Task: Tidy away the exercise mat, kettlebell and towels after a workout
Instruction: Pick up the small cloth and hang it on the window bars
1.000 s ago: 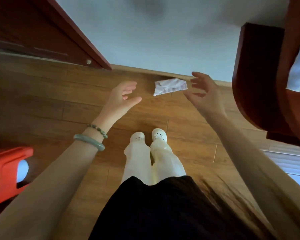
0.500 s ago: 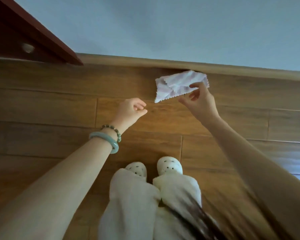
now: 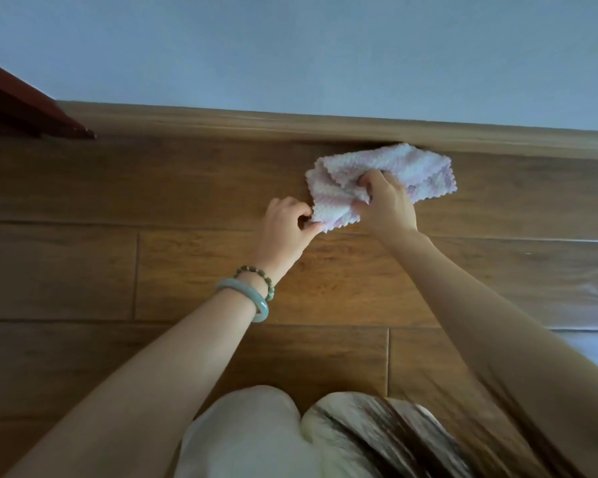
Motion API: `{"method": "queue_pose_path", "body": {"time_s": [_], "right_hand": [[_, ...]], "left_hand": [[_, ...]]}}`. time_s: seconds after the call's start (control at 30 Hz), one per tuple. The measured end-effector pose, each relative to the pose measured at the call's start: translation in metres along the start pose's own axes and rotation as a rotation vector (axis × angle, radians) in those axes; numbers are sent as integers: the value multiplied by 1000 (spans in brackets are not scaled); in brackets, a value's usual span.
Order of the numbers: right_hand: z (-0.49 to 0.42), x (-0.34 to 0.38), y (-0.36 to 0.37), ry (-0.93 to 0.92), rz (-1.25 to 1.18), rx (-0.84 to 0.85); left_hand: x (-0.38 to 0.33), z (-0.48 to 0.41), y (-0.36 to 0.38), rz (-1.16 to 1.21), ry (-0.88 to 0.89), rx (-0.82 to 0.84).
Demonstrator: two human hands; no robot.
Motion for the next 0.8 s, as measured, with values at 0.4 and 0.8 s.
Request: {"method": "queue_pose_path", "body": {"time_s": [0.4,0.8], "right_hand": [[62,22,-137,40,-228,-93],[241,125,-404,-84,-315,13]], "left_hand": [[-45,70,-101,212,-145,-163],[-266,235,-357,112,-132,-168]]}}
Point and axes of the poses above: each hand's wrist, its own z-axis away from the middle knuckle, its own y-axis out of the palm, x = y × z, the point moved 7 cm from there along -z, towards the middle knuckle, and after that the axes turned 14 degrees about z, right-handed, at the moved point
